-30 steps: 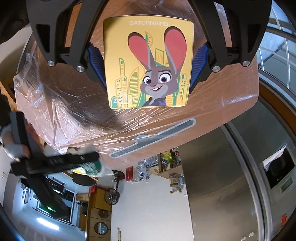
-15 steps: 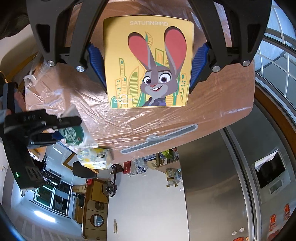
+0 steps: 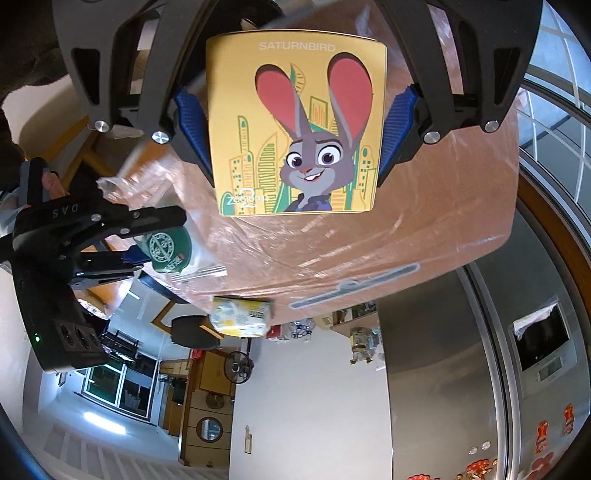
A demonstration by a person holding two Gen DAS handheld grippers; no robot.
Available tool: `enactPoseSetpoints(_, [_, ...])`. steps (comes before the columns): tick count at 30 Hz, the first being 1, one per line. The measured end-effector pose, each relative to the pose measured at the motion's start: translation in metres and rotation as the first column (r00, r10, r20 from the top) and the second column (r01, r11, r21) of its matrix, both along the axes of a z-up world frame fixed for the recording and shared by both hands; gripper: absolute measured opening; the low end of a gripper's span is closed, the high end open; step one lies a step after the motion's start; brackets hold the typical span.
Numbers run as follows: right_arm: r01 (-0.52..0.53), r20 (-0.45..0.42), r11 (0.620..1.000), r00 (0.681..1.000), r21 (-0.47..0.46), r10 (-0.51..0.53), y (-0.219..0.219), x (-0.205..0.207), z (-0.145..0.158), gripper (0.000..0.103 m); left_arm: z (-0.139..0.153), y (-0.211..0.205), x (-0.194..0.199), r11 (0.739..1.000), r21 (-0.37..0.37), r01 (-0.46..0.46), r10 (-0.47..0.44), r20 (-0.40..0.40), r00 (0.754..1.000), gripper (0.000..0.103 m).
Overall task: Collect trash
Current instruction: 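Carry the yellow box and green snack packet down over the black bin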
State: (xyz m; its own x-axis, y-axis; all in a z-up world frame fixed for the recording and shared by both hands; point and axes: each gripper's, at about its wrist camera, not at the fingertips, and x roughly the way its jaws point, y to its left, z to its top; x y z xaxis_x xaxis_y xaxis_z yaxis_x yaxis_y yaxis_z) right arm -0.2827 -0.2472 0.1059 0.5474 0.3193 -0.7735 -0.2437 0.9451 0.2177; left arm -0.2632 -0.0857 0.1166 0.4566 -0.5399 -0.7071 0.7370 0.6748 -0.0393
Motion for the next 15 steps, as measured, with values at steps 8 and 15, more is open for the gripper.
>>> enactPoseSetpoints(8, [-0.052, -0.025, 0.998, 0.998, 0.028, 0.052, 0.01, -0.045, -0.002, 0.043, 0.004, 0.007, -0.043, 0.999, -0.008, 0.047, -0.047, -0.027, 0.999, 0.079])
enactPoseSetpoints(15, [-0.104, -0.072, 0.994, 0.992, 0.031, 0.106, 0.016, -0.079, -0.009, 0.043, -0.004, 0.008, -0.075, 0.993, 0.026, 0.111, -0.109, -0.063, 0.992, 0.079])
